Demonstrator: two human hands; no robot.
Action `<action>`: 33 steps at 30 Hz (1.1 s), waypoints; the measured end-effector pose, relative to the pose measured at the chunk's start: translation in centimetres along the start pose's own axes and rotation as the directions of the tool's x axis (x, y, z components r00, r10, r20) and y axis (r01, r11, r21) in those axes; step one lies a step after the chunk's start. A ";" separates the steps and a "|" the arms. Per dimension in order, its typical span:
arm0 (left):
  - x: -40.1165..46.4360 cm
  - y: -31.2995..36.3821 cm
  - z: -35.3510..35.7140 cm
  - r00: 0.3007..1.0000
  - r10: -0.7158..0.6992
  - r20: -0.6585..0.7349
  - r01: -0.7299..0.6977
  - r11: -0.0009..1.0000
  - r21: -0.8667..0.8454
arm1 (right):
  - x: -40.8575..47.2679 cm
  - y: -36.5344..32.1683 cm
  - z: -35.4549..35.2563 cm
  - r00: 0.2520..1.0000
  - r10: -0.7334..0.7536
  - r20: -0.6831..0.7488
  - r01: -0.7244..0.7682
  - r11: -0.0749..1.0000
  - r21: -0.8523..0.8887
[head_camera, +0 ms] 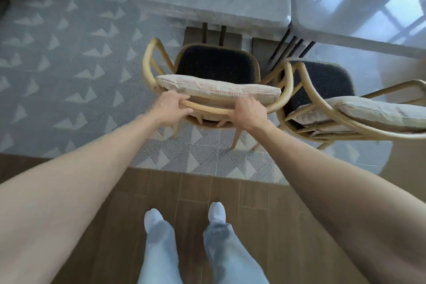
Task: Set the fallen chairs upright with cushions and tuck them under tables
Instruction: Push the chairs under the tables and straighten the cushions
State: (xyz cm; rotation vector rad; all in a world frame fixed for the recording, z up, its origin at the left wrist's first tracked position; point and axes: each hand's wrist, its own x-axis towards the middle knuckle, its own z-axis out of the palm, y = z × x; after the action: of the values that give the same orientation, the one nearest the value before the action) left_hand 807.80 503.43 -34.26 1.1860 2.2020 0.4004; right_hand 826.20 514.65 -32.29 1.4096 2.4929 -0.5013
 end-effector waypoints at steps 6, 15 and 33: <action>-9.0 4.4 -8.9 0.916 -0.095 -0.391 -0.271 0.571 -0.775 | -7.6 -7.1 -9.9 0.930 -0.035 -0.366 0.322 0.560 0.763; -28.9 -4.1 -23.8 0.627 -0.071 -0.776 -0.697 0.394 -0.599 | -22.2 -28.2 -17.1 0.761 -0.317 -0.566 0.630 0.153 0.761; -70.8 -47.5 -44.4 -0.028 -0.362 -0.932 -0.548 0.785 -0.289 | -48.1 -85.5 -2.7 0.319 -0.809 -0.494 0.487 -0.308 0.818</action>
State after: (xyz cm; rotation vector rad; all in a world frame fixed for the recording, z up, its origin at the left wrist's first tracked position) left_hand 778.65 418.97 1.20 0.5233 2.4845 2.6876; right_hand 776.98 437.40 3.00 -0.5875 2.3119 -2.5917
